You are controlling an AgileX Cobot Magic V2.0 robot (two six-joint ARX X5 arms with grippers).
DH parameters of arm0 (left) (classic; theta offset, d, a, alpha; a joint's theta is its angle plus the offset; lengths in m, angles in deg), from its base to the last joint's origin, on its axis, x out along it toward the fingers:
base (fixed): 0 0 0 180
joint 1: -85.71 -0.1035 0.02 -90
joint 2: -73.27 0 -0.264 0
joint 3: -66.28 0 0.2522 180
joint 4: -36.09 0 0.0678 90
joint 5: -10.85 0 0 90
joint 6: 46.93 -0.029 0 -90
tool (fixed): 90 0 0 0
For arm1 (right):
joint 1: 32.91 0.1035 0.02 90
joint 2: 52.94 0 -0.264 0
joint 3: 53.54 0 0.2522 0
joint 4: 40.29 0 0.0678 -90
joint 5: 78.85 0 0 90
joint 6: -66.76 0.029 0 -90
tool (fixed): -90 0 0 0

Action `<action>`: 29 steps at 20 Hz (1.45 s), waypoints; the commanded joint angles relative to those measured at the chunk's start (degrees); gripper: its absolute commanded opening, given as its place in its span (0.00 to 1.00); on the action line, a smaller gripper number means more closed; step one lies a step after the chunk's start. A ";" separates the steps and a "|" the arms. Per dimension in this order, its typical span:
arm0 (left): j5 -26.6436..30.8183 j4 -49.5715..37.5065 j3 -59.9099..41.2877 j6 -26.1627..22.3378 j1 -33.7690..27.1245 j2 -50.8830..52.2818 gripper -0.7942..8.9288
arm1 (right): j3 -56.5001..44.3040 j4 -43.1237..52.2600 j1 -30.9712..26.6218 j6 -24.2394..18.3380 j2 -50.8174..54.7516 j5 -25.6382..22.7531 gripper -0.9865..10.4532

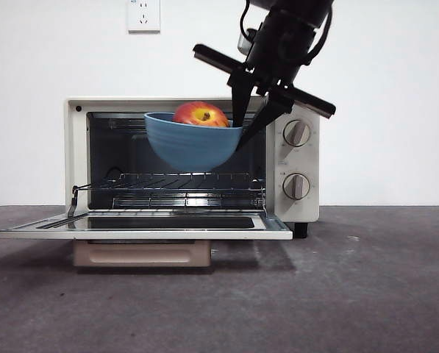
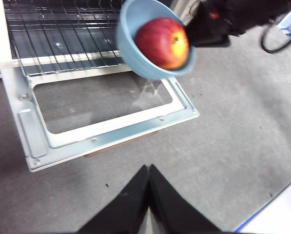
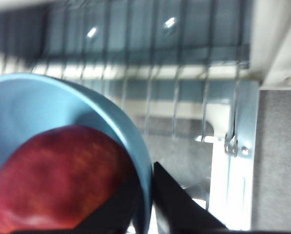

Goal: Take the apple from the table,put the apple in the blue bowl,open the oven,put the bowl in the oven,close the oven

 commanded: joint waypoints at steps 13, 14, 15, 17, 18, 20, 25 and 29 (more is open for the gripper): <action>-0.15 0.68 0.31 -0.96 3.91 -0.24 0.09 | 2.12 7.61 0.33 18.12 -4.85 -8.74 0.09; -0.15 0.68 0.31 -0.96 3.91 -0.24 0.09 | 2.12 8.44 0.22 18.25 -4.87 -8.83 0.09; -0.15 0.66 0.31 -0.98 3.91 -0.24 0.09 | 2.14 8.48 0.11 18.62 -4.87 -8.94 0.09; -0.15 0.66 0.31 -0.98 3.91 -0.24 0.09 | 2.12 8.33 -0.15 18.60 -4.90 -9.22 0.09; -0.15 0.66 0.31 -0.98 3.91 -0.24 0.09 | 2.12 8.35 -0.26 18.60 -4.92 -9.81 0.09; -0.15 0.68 0.31 -0.98 3.91 -0.24 0.09 | 2.12 8.41 -0.26 19.04 -5.18 -11.37 0.09; -0.15 0.68 0.31 -0.98 3.91 -0.24 0.09 | 2.12 9.01 -0.22 19.37 -6.64 -11.61 0.09; -0.15 0.83 0.31 -1.09 3.91 -0.24 0.09 | 2.12 11.15 0.31 19.37 -6.75 -12.55 0.13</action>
